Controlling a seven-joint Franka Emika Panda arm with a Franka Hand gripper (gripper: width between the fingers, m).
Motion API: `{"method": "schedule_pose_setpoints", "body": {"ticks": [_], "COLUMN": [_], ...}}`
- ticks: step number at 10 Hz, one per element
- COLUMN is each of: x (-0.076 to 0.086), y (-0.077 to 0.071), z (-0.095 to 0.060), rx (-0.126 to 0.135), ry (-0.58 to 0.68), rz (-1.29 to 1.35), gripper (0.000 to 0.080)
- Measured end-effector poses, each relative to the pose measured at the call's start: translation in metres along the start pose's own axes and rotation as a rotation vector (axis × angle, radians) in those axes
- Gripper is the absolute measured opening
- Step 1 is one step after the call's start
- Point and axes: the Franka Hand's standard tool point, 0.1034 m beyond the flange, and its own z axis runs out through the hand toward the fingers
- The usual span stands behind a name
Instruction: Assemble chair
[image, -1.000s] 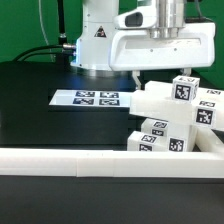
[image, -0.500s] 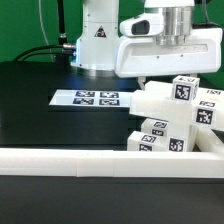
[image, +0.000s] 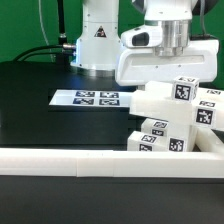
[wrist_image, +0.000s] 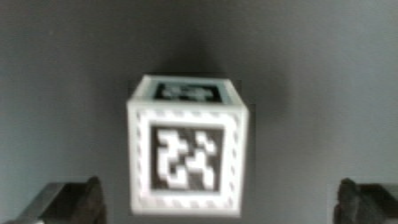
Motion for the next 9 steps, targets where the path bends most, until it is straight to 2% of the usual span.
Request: {"method": "schedule_pose_setpoints", "body": {"ticks": [1,4,7,9], "x": [-0.0094,-0.0129,-0.0123,-0.0117], "y": [0.0069,0.0127,0.0122,0.0121], "z": [0.0085,0.0139,0.0144,0.0144], "rx": [-0.010,-0.016,-0.016,-0.016], "ry": [0.004,-0.001,0.000,0.000], "rz": [-0.004,0.004,0.004,0.003], "gripper": [0.0649,0.0649,0.0279,0.0279]}}
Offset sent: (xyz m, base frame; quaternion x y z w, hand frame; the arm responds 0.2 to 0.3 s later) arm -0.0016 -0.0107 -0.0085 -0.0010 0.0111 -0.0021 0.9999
